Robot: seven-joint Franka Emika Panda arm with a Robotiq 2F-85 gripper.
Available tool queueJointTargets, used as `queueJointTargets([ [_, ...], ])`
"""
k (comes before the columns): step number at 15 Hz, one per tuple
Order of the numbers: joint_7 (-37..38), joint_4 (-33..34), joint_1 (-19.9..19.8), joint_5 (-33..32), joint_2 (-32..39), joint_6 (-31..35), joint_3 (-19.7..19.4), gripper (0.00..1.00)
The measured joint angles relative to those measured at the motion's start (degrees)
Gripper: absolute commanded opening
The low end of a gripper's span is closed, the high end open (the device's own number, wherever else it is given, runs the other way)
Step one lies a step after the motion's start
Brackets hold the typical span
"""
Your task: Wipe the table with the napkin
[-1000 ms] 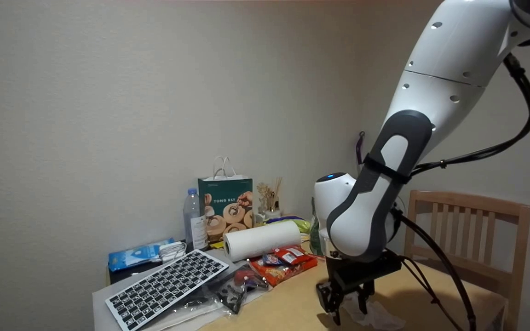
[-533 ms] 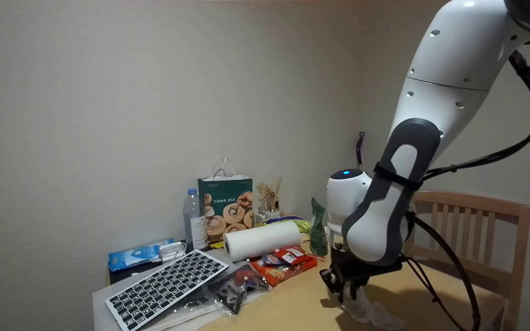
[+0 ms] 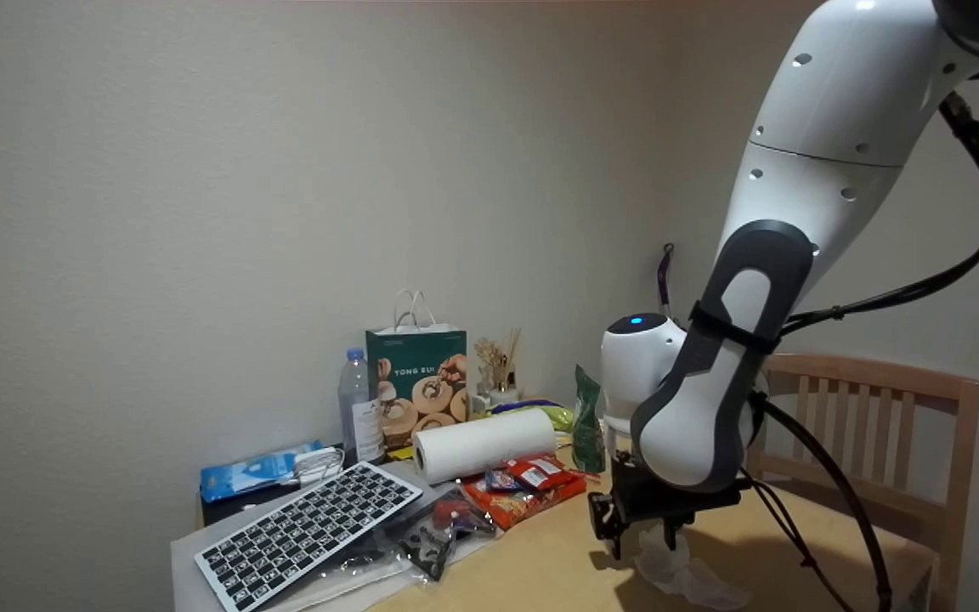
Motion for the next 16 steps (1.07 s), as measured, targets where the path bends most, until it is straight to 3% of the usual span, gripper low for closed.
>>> queueJointTargets([
  [3,8.3,-0.2,3.0,-0.3,0.0,-2.2,-2.0,1.00],
  [6,14.0,-0.3,7.0,-4.8,0.0,-3.7,-5.3,1.00],
  [10,15.6,-0.1,6.9,-5.0,0.0,-3.5,-5.3,1.00],
  [16,36.8,-0.9,9.8,-5.5,2.0,0.4,-7.4,1.00],
])
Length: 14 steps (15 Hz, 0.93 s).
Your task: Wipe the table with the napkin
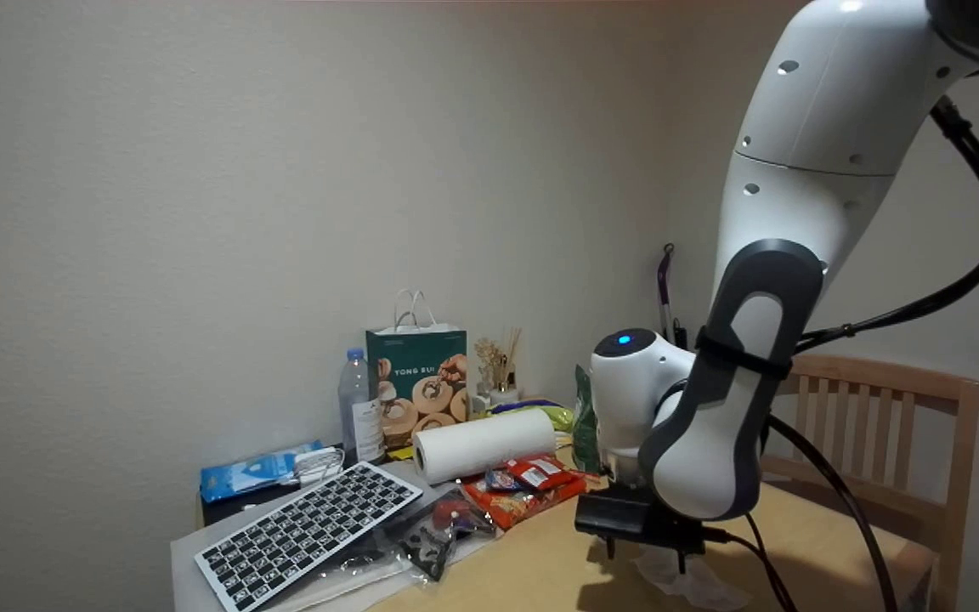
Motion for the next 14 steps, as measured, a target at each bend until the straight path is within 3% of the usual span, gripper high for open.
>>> queueJointTargets([
  [2,4.8,-0.3,2.3,-1.5,0.7,0.1,-2.1,1.00],
  [14,8.7,-2.1,2.2,-2.5,-0.2,1.2,-2.8,1.00],
])
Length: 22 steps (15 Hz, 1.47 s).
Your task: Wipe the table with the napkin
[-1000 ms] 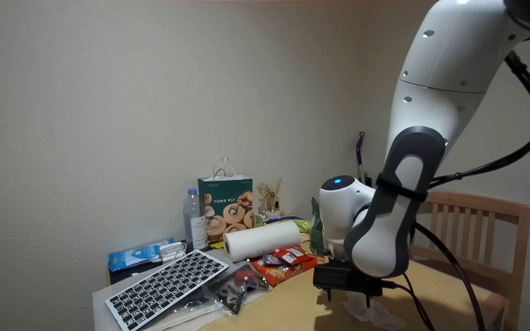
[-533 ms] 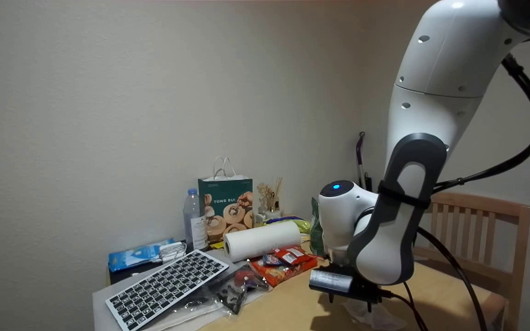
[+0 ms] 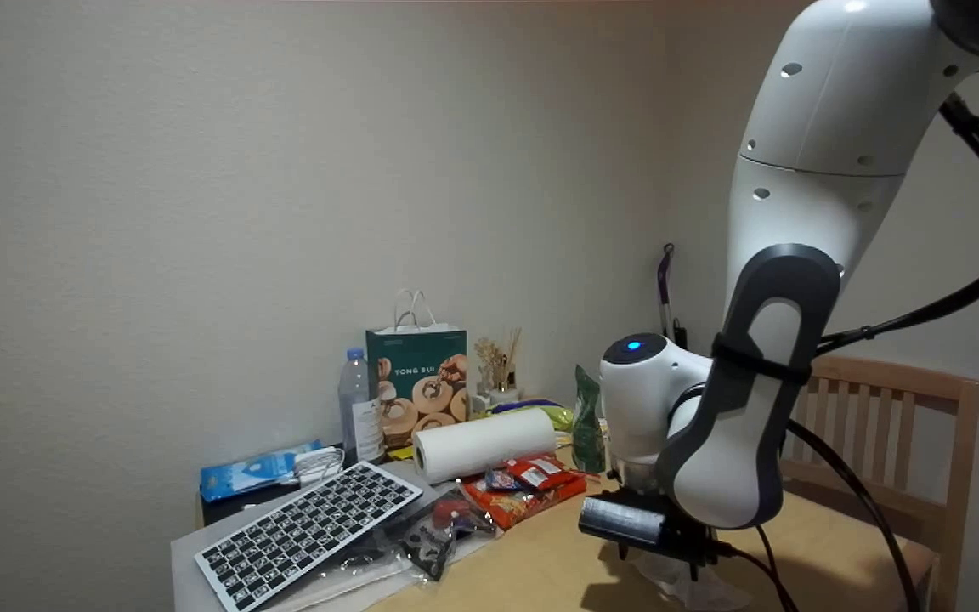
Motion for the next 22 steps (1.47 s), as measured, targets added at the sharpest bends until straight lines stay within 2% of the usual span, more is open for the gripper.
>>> queueJointTargets([
  [7,2.1,-3.1,0.4,-0.3,-0.8,-0.1,-0.3,1.00],
  [8,2.8,-2.9,0.8,-1.0,-0.8,0.0,-0.9,0.95],
  [9,4.5,-2.7,1.9,-2.5,-0.8,0.2,-2.2,0.74],
  [11,8.7,-2.5,4.5,-5.4,-0.8,1.0,-5.3,0.69],
  [14,9.9,-2.4,4.9,-6.0,-0.7,2.8,-6.0,0.50],
  [15,9.9,-2.4,4.3,-5.8,-0.6,3.1,-5.5,0.86],
  [16,9.9,-2.4,3.7,-5.6,-0.6,3.1,-4.9,0.63],
  [17,9.9,-2.5,3.0,-5.4,-0.4,3.1,-4.2,0.64],
  [18,9.9,-2.5,2.6,-5.3,-0.3,3.1,-3.7,0.69],
  [19,9.9,-2.5,2.4,-5.3,-0.2,3.1,-3.4,0.98],
  [21,9.9,-2.4,2.3,-5.3,-0.1,3.1,-3.3,1.00],
  [22,9.9,-2.4,2.3,-5.3,-0.1,3.1,-3.3,0.69],
])
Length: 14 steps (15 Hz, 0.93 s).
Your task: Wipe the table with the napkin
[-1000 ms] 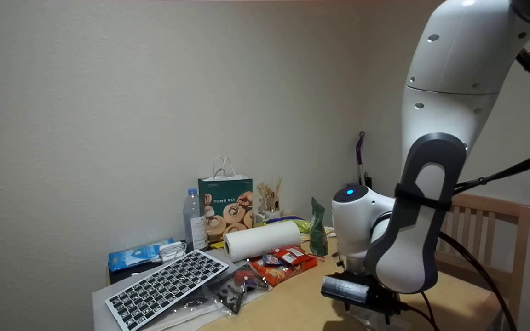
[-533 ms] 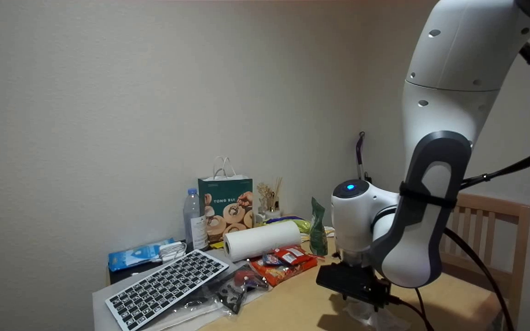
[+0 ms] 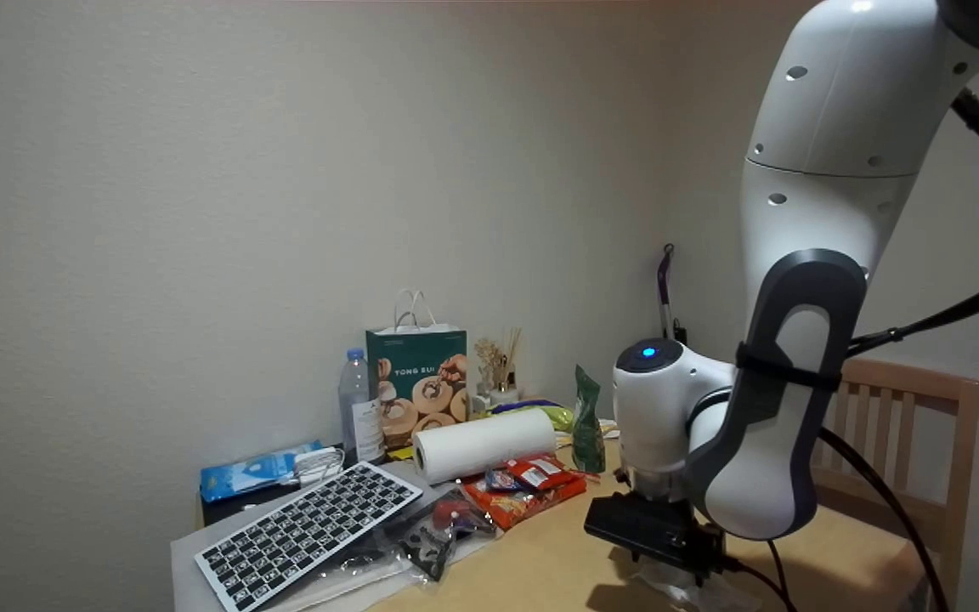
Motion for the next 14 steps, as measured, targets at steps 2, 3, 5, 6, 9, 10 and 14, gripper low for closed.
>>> queueJointTargets([
  [2,0.0,0.0,0.0,0.0,0.0,0.0,-0.2,0.72],
  [3,0.0,0.0,0.0,0.0,0.0,0.0,-0.4,0.67],
  [5,0.2,0.0,0.0,0.0,0.0,0.2,-1.1,0.92],
  [6,0.2,0.0,0.1,0.0,0.0,0.5,-1.5,0.80],
  [9,0.2,-0.2,0.4,0.0,0.0,1.0,-2.4,0.98],
  [10,0.2,-0.2,0.4,0.0,0.0,1.0,-2.4,1.00],
  [14,0.2,-0.1,-0.3,0.2,0.1,1.0,-1.4,0.68],
])
